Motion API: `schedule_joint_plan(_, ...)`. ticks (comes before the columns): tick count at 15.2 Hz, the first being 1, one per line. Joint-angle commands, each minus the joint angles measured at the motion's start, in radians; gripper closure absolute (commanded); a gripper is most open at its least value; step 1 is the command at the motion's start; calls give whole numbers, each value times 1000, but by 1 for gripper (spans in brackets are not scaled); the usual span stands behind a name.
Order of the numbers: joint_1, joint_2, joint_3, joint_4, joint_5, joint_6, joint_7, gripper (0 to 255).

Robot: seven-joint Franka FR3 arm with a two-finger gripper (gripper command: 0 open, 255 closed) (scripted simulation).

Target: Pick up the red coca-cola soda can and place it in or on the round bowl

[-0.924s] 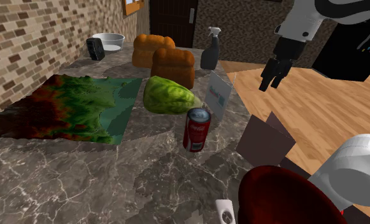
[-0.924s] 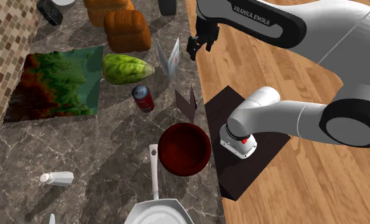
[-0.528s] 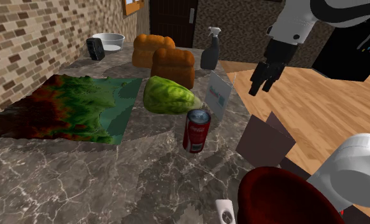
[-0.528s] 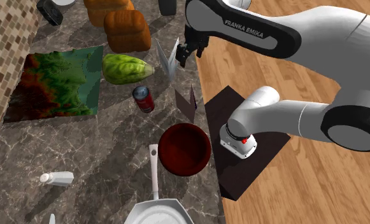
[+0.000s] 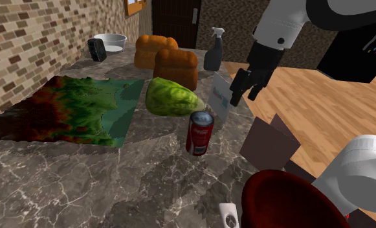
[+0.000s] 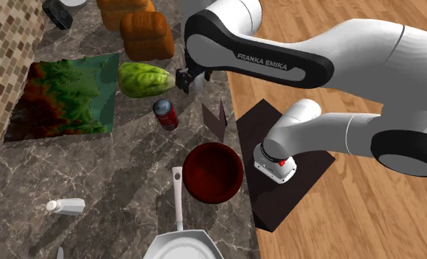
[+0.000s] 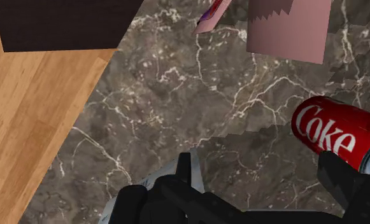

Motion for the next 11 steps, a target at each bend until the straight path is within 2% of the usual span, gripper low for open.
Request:
schedule_joint_plan(1, 12, 23, 50, 19, 20, 24, 52, 0)
schedule_joint_plan(9, 24, 167, 249, 140, 43, 124, 251, 0)
schedule_joint_plan(11, 25, 171, 256, 117, 46, 151, 250, 0)
